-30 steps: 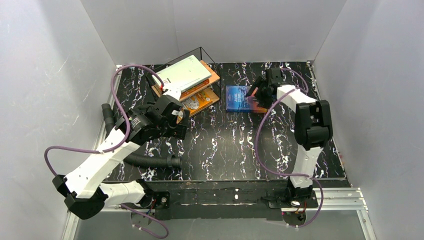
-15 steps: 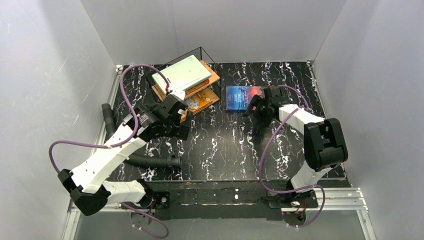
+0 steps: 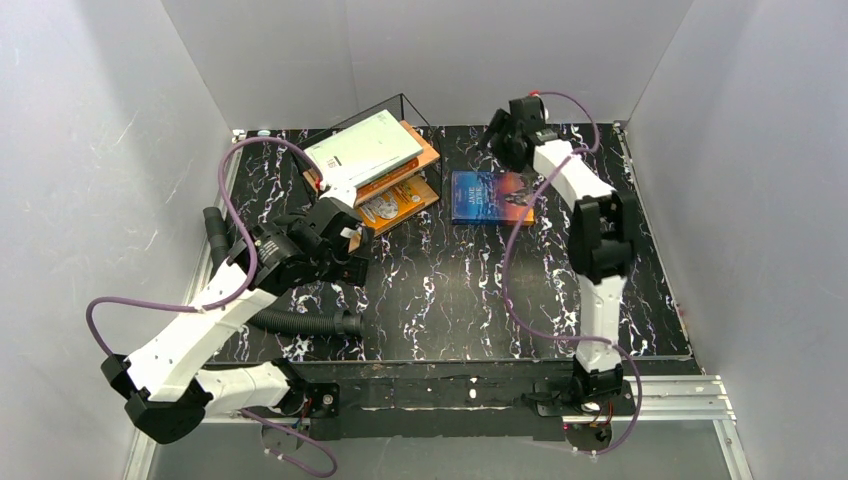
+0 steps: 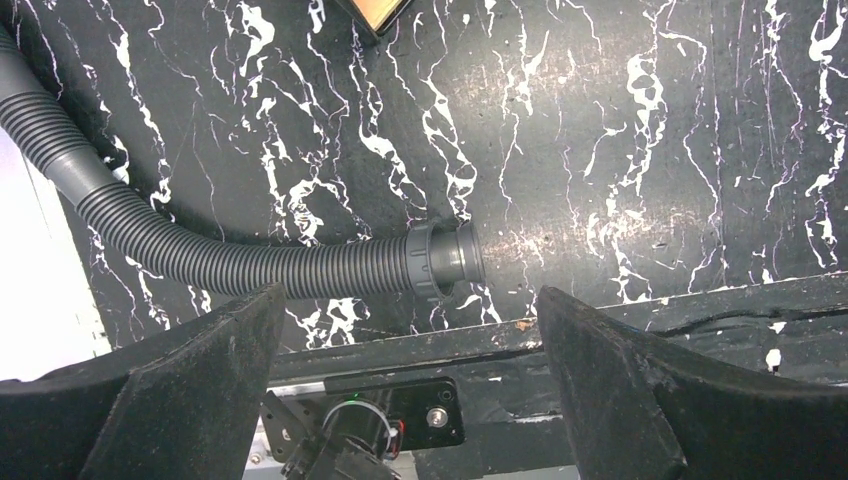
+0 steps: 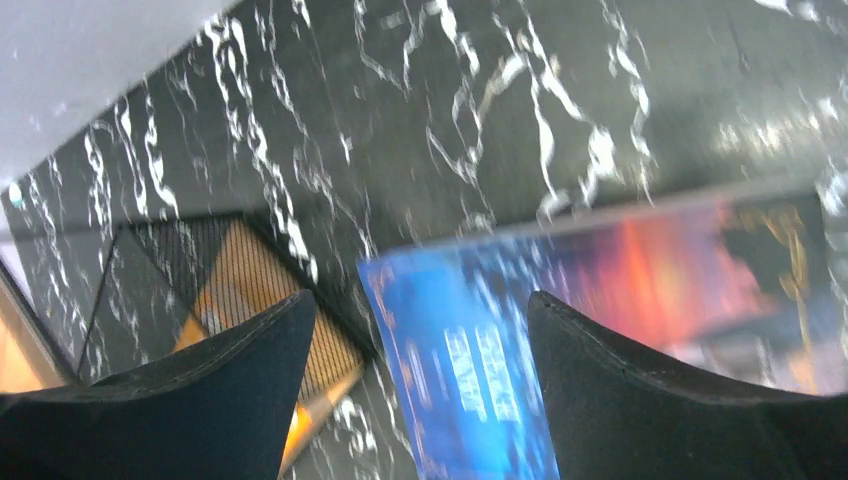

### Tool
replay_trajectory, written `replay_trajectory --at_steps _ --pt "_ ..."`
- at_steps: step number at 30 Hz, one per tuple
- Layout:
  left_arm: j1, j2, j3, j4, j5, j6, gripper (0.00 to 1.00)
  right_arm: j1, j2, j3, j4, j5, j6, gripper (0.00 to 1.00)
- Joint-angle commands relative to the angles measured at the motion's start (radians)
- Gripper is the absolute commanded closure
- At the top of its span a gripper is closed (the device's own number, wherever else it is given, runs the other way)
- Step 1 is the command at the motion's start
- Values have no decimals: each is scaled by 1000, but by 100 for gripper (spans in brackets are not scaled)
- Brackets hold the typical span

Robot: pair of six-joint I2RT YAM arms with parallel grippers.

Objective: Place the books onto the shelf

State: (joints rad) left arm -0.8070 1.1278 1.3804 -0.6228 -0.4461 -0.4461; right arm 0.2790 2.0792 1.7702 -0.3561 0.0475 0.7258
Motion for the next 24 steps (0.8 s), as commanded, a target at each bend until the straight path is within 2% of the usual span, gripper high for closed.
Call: replay_trajectory --at_steps 1,5,8,11,15,24 --pt "5 -31 -2 -102 -45 2 2 3 247 357 -202 23 -21 16" --pt "6 -32 5 -129 -38 -6 2 18 397 550 -243 30 -20 17" --pt "6 -32 -7 -124 -39 -8 2 25 409 538 -248 -20 2 17" --pt "6 -22 -6 -123 -27 -6 2 50 331 385 -168 -68 -64 18" --pt "6 -11 -16 -99 -3 -6 2 78 178 76 2 -204 -82 18" --pt "6 32 -34 -68 46 5 2 157 -20 -374 114 -312 -72 19"
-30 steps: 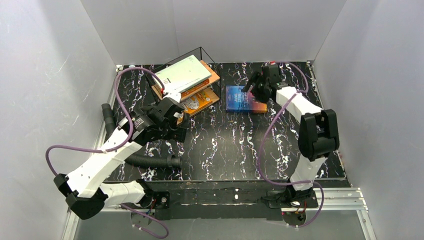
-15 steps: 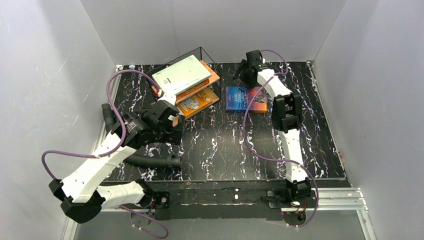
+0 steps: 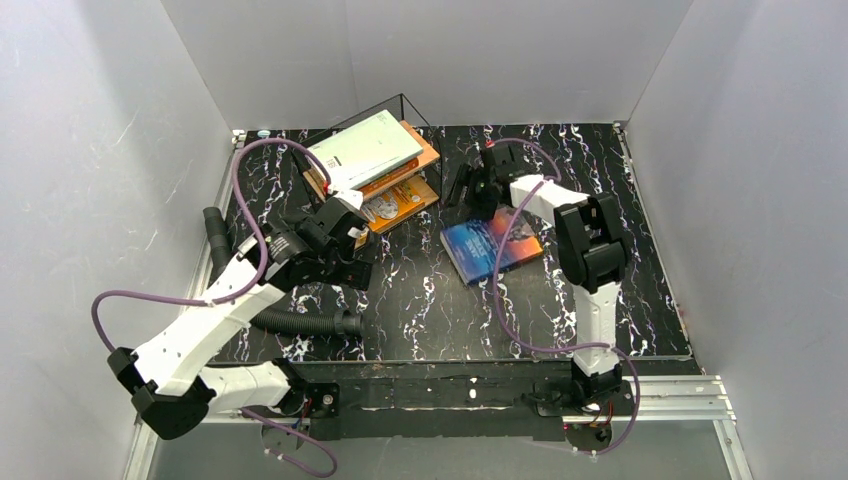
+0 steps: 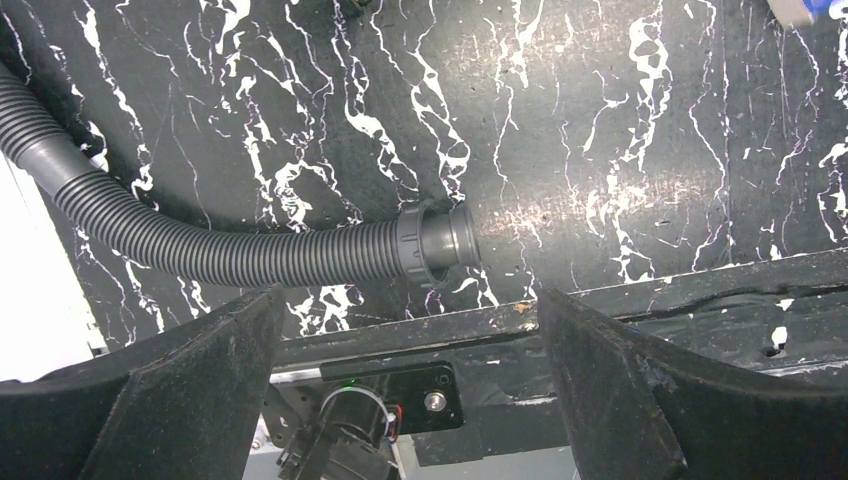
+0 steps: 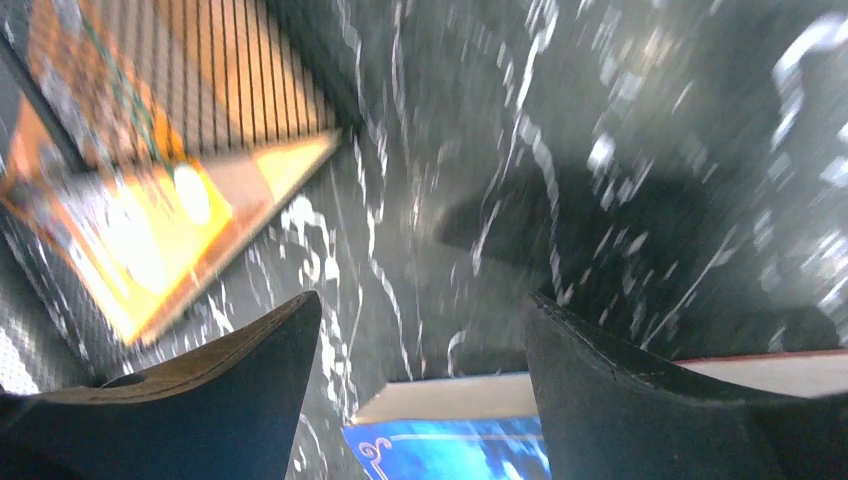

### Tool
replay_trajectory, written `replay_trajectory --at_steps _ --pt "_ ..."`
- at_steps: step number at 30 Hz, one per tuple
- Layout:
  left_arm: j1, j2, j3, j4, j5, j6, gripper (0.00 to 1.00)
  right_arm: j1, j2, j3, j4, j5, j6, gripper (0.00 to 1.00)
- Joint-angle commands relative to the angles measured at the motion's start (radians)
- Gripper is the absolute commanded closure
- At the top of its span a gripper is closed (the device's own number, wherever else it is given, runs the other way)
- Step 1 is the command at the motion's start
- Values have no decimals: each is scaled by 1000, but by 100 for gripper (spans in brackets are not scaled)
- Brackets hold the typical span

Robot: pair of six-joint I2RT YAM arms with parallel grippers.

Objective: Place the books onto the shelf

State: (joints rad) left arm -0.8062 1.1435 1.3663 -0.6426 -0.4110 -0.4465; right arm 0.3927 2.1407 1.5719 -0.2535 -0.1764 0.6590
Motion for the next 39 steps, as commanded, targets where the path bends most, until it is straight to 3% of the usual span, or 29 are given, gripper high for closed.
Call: replay_trajectory --at_steps 1,7,13,21,27,32,39 --pt "5 22 -22 -46 17 6 2 56 -108 -217 17 -95 -6 19" --pt "5 67 -29 -32 79 2 2 94 -373 -389 -15 -66 -18 19" --pt "-13 146 -38 20 244 19 2 60 -739 -592 -56 168 15 12" --pt "-57 370 -22 229 528 -1 2 -78 -1021 -963 -31 144 193 2" --pt "-57 615 120 280 568 37 2 -149 -1232 -1213 102 25 310 2" --pt "-54 735 171 383 520 79 3 -184 -1281 -1273 133 27 344 2" --pt "-21 881 282 422 572 90 3 -237 -1117 -1334 350 -45 416 4"
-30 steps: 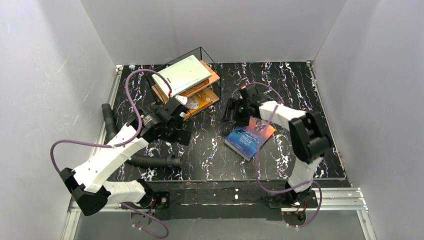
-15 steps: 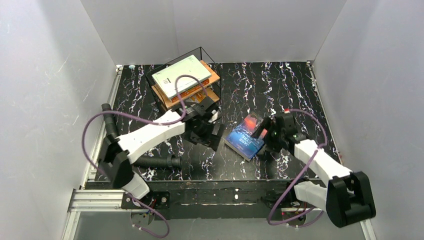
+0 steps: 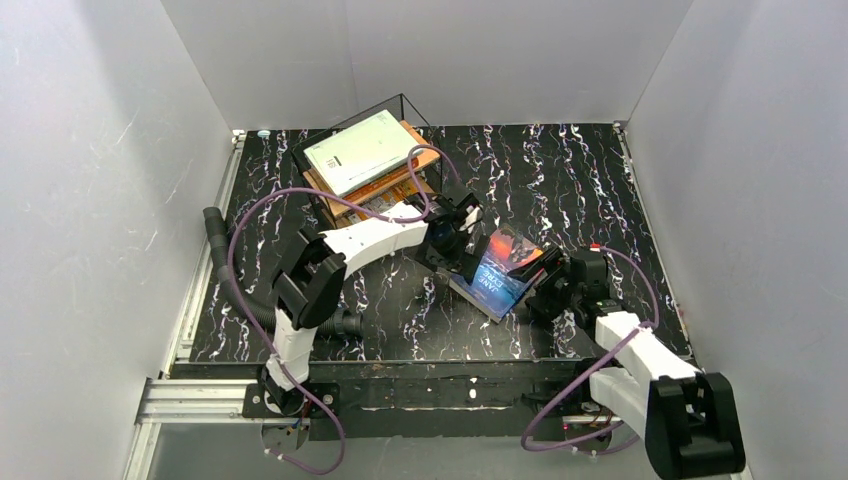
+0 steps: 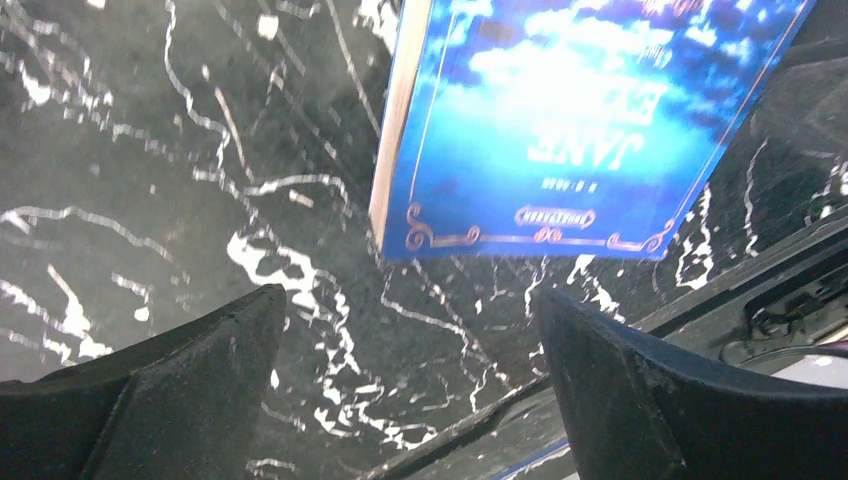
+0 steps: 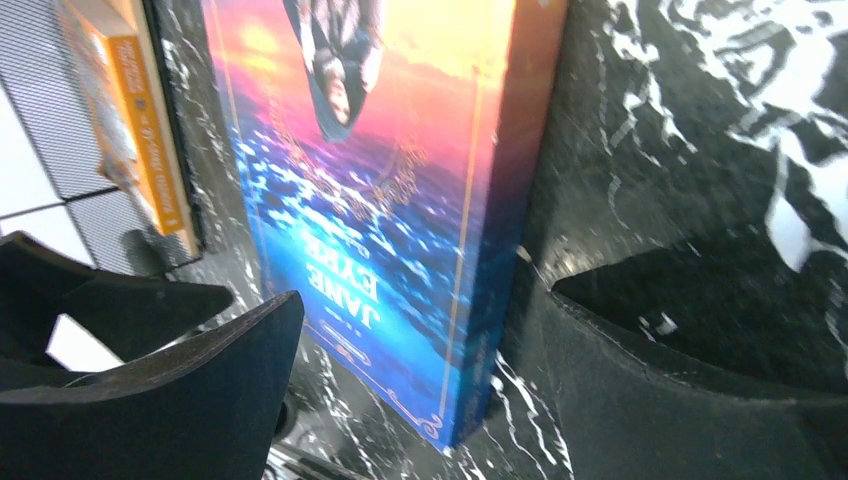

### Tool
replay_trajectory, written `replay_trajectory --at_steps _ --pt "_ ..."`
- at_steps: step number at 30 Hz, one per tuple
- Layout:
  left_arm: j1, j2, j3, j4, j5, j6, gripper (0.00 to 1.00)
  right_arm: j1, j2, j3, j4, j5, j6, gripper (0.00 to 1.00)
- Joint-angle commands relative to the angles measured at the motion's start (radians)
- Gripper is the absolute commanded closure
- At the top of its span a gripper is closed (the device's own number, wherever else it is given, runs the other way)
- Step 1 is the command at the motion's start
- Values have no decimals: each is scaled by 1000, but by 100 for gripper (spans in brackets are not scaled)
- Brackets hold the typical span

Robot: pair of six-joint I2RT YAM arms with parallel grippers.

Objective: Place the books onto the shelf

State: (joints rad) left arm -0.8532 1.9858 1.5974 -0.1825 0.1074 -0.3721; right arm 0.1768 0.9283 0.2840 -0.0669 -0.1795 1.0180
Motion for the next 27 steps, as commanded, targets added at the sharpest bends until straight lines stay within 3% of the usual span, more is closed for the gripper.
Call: replay_trajectory --at_steps 1,9,16,18,20,22,25,27 --pt "32 51 49 -15 81 6 4 -28 126 -57 210 -54 72 4" --pt "61 119 -7 213 270 -109 10 -43 389 -148 662 -165 197 5" --pt "61 160 10 215 310 -140 26 -43 615 -203 1121 -263 330 12" --pt "61 150 0 212 290 -135 38 -43 664 -204 1169 -276 350 13" --pt "61 138 -7 198 256 -123 62 -43 700 -208 1197 -282 361 14" --pt "61 127 -6 176 223 -109 79 -43 728 -217 1222 -282 364 14" --pt "60 115 5 132 193 -88 98 -44 748 -223 1231 -283 361 14" --pt "61 109 9 122 194 -84 100 -44 756 -221 1230 -286 355 14"
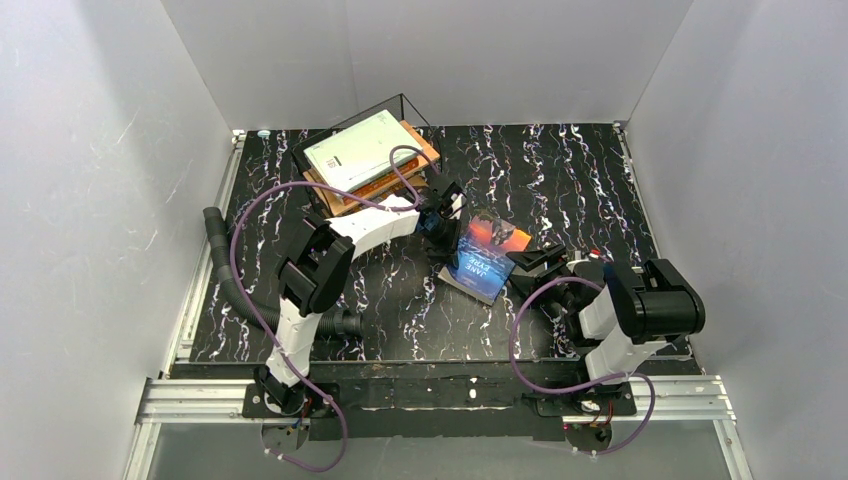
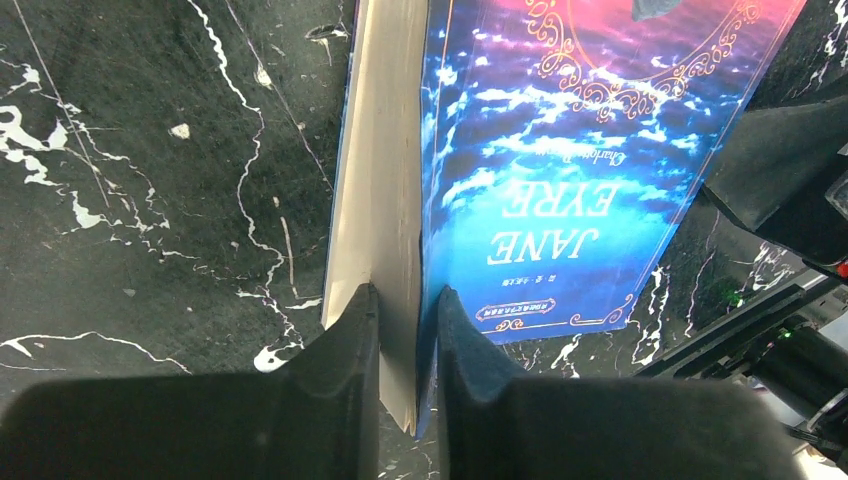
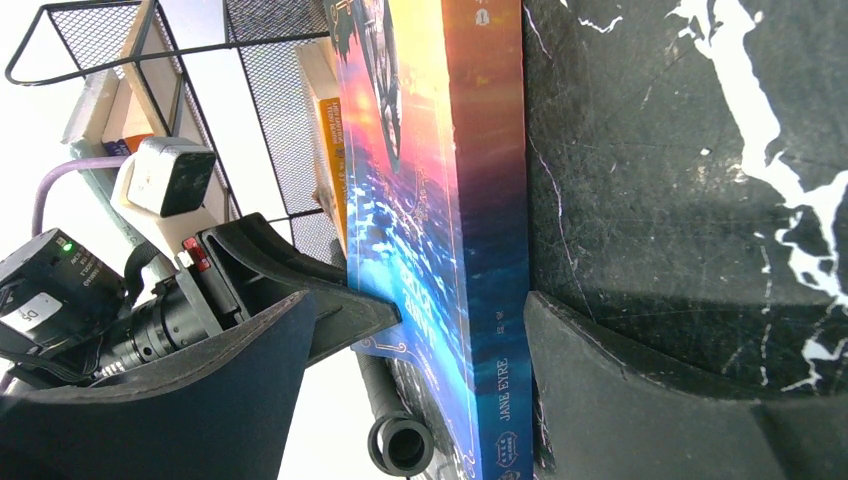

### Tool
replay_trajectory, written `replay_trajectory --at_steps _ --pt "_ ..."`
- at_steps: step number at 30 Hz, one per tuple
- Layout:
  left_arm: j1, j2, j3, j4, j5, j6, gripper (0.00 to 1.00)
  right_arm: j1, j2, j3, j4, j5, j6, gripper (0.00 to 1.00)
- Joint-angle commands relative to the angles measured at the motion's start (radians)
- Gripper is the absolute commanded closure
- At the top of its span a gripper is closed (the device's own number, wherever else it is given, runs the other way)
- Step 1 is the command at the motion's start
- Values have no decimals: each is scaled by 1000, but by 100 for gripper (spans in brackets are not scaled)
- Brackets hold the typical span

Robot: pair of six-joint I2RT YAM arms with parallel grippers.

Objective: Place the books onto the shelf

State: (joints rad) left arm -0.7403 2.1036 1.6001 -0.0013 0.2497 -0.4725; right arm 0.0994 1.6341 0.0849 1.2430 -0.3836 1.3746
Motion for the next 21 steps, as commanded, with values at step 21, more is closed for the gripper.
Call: replay_trajectory --at_steps 21 --pt "22 -165 12 184 330 -362 100 31 -66 80 -461 -79 -171 8"
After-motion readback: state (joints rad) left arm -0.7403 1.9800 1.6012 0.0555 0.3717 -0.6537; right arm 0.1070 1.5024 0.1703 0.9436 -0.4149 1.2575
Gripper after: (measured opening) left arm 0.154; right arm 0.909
